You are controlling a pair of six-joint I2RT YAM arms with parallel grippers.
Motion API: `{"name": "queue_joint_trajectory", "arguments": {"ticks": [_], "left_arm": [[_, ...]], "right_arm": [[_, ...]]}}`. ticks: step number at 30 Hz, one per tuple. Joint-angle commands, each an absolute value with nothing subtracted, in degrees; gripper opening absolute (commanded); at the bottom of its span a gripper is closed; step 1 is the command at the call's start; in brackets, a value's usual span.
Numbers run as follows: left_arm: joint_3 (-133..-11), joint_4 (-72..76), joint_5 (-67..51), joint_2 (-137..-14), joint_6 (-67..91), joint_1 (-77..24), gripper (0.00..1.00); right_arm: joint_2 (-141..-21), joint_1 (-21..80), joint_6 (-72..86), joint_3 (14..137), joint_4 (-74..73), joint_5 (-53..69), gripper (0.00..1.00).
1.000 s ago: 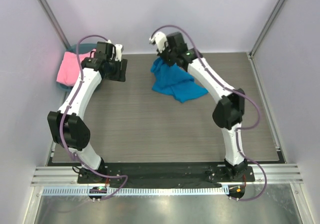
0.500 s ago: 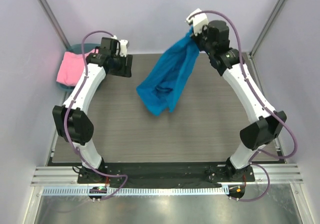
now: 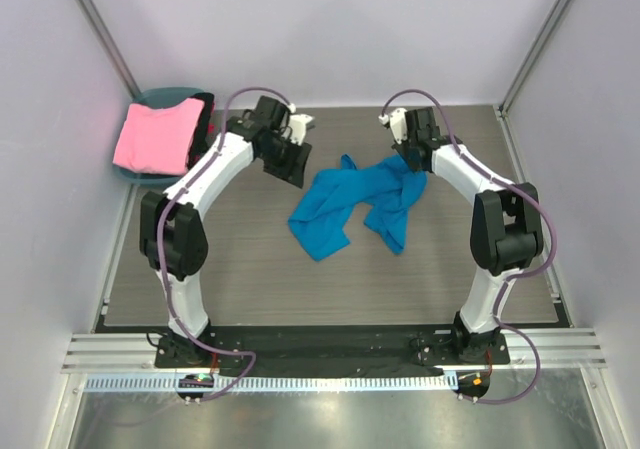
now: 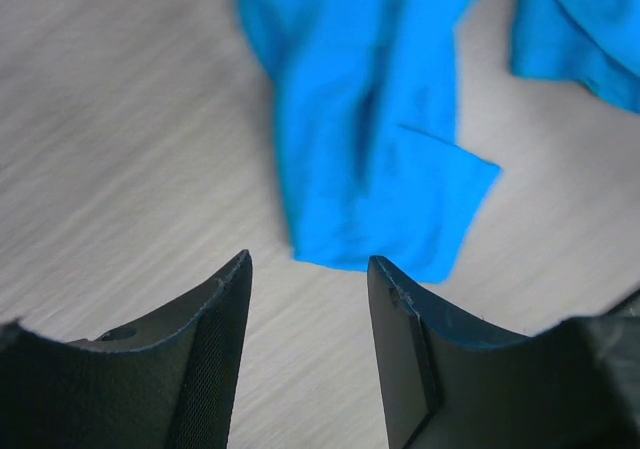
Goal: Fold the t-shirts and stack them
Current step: Flatten the tshirt out
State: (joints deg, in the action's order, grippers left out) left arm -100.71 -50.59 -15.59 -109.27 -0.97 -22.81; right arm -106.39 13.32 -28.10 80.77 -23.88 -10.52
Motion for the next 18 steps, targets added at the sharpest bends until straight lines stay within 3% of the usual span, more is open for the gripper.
{"name": "queue_joint_trajectory", "arguments": {"ticks": [1,7,18], "left_arm": [[-99.2,-53.3,-22.8,-107.2,-6.2,-28.6,0.51],[-97.0,-53.3,-21.8,-109.2,-8.2,-38.0,0.52],[-101.1,-50.2,-18.9,-120.2,-4.4,-45.4,0.57]], "right_arm": [[-104.0,13.4,-28.0,84.6,-20.0,-12.3,0.01],[-107.2,12.2,-26.7,86.2,-19.9,-12.6,0.01],[-110.7,8.3,-24.7,89.2,-19.9,-11.9,0.01]]}}
